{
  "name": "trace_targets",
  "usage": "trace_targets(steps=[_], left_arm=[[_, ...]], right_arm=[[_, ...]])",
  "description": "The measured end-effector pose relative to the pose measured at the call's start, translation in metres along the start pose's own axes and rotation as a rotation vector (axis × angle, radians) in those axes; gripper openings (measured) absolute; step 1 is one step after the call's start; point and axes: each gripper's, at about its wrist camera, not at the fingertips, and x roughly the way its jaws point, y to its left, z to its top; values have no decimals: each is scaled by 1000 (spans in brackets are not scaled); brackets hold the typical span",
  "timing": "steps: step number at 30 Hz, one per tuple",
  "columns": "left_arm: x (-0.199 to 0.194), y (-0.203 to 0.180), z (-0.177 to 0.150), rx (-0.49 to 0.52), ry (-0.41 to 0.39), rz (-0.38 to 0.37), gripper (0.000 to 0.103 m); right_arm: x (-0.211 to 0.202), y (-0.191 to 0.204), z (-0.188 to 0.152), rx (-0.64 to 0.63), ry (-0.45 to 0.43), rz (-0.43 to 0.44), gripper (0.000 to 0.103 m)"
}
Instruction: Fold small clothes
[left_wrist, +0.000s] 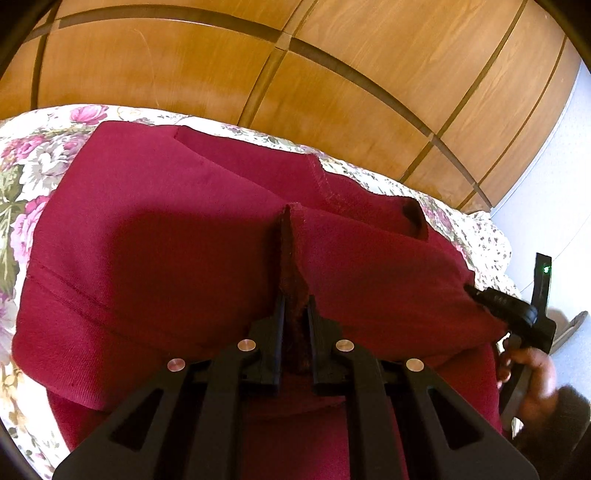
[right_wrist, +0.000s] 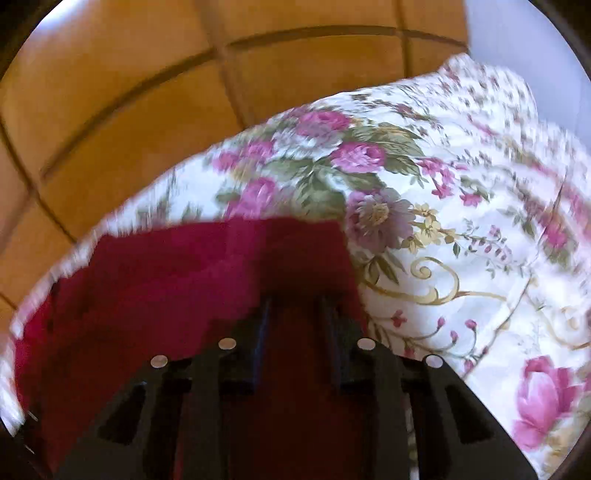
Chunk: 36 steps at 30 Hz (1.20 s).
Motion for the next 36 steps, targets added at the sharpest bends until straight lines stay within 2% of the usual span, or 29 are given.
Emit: trace_targets(steps=[5,7,9,12,14,15,18,20,21,22,23,24,25,26,27,32,36], left_arm=[[1,1,0,-5,-1,-4,10],[-2,2,0,-15,-4,-17,10],[-3,5,0,-27,-6,-32,10],[-2,5,0,-24,-5,-27,10],[-2,5,0,-25,-4,-26,10],[-2,5,0,-26,-3,-27,10],[-3,2,1,-18,2,-15,10],[-6,1,2,-19,20,-6,11],[-10,0,3,-15,30,8,13],[-19,-2,1,-8,35,25,26],[-35,-4,-5,-4,24,27,47],[-45,-5,-10,-3,9,19,59],[-64,-5,-20,-1,-27,7,77],[-75,-5,-27,-4,-48,18,83],[-86,-2,-36,-9,-63,28,83],[-130,19,-71,-57,-40,-1,83],[-162,35,-93,-53,-31,21,83]], right_arm=[[-7,-1,-2,-2,-15,1,21],[-33,-4,-7,32,-73,14,30],[-63,-2,-16,28,-120,79,30],[-84,1,-33,-19,-105,108,28],[-80,-4,-43,-22,-61,68,21],[-68,-12,-50,-14,-11,39,15],[-63,-20,-54,7,-24,75,14],[-68,-17,-53,0,-29,67,15],[-79,-17,-55,6,-41,71,20],[-87,-18,-57,14,-51,84,33],[-103,-19,-62,28,-76,119,43],[-113,-21,-68,31,-90,136,55],[-125,-23,-74,26,-98,151,55],[-138,-25,-83,17,-93,167,55],[-145,-27,-89,15,-86,175,55],[-175,-56,-124,94,-13,253,55],[-197,-90,-153,164,35,296,55]])
